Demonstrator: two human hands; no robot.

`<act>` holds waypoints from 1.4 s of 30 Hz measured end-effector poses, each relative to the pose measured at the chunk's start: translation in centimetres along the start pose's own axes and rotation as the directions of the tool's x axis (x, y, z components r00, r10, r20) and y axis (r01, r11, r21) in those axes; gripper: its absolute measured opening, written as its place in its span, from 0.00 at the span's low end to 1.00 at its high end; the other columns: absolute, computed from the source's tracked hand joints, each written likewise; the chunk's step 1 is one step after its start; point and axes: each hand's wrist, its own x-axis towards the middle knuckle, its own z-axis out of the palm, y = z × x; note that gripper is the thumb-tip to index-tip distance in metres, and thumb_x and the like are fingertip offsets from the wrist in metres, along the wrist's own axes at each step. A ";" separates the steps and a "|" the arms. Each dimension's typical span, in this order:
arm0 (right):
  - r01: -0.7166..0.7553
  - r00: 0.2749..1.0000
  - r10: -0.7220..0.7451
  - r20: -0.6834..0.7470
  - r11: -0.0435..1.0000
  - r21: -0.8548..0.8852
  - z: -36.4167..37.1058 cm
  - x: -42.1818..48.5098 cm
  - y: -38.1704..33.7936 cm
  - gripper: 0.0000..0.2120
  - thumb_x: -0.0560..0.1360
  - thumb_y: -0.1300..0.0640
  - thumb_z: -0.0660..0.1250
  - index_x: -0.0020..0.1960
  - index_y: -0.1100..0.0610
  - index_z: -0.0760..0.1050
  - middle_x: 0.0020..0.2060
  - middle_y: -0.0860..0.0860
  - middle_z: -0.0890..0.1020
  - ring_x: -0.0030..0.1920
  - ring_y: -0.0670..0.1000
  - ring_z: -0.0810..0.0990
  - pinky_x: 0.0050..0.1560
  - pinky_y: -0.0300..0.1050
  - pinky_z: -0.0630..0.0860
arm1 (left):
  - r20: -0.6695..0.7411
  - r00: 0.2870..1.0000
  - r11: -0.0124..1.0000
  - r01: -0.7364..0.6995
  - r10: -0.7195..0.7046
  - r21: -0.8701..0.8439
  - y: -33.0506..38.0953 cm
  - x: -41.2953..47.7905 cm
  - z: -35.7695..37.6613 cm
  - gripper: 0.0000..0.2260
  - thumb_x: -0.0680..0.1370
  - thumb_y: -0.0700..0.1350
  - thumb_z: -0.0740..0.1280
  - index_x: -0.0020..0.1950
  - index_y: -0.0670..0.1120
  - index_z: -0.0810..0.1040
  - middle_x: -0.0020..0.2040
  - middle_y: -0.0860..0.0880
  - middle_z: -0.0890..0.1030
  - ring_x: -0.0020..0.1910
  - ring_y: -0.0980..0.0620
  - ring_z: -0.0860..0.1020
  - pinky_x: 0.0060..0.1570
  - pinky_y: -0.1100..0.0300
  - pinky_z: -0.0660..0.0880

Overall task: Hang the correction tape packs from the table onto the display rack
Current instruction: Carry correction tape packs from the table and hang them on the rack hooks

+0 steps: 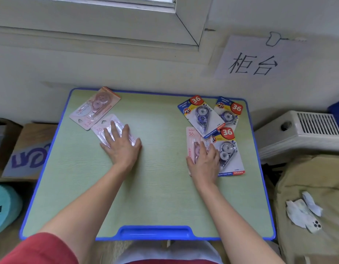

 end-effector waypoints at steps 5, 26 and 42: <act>0.036 0.998 -0.037 0.041 0.999 0.014 -0.8 0.2 0.4 0.33 0.73 0.45 0.66 0.74 0.54 0.60 0.71 0.56 0.61 0.68 0.58 0.61 0.67 0.49 0.61 | -0.007 1.000 1.000 -0.003 0.003 -0.008 0.7 -1.2 0.1 0.26 0.74 0.48 0.64 0.72 0.53 0.64 0.79 0.49 0.49 0.76 0.46 0.47 0.69 0.40 0.50; 0.227 0.968 -0.233 0.092 0.972 0.064 -0.5 -3.9 2.8 0.31 0.71 0.46 0.66 0.72 0.51 0.63 0.70 0.55 0.64 0.68 0.57 0.62 0.64 0.49 0.61 | -0.043 0.999 0.985 0.020 -0.028 -0.172 0.1 -8.8 2.4 0.30 0.77 0.49 0.66 0.77 0.49 0.60 0.79 0.46 0.47 0.75 0.35 0.47 0.74 0.48 0.46; 0.050 0.995 -0.036 -0.089 0.986 0.159 -1.6 -8.1 2.1 0.30 0.71 0.48 0.68 0.70 0.55 0.66 0.68 0.56 0.65 0.65 0.58 0.67 0.61 0.48 0.63 | -0.034 0.925 0.906 -0.377 0.378 -0.192 -0.3 -9.0 -1.2 0.31 0.72 0.43 0.69 0.74 0.49 0.65 0.76 0.46 0.59 0.73 0.39 0.58 0.70 0.48 0.55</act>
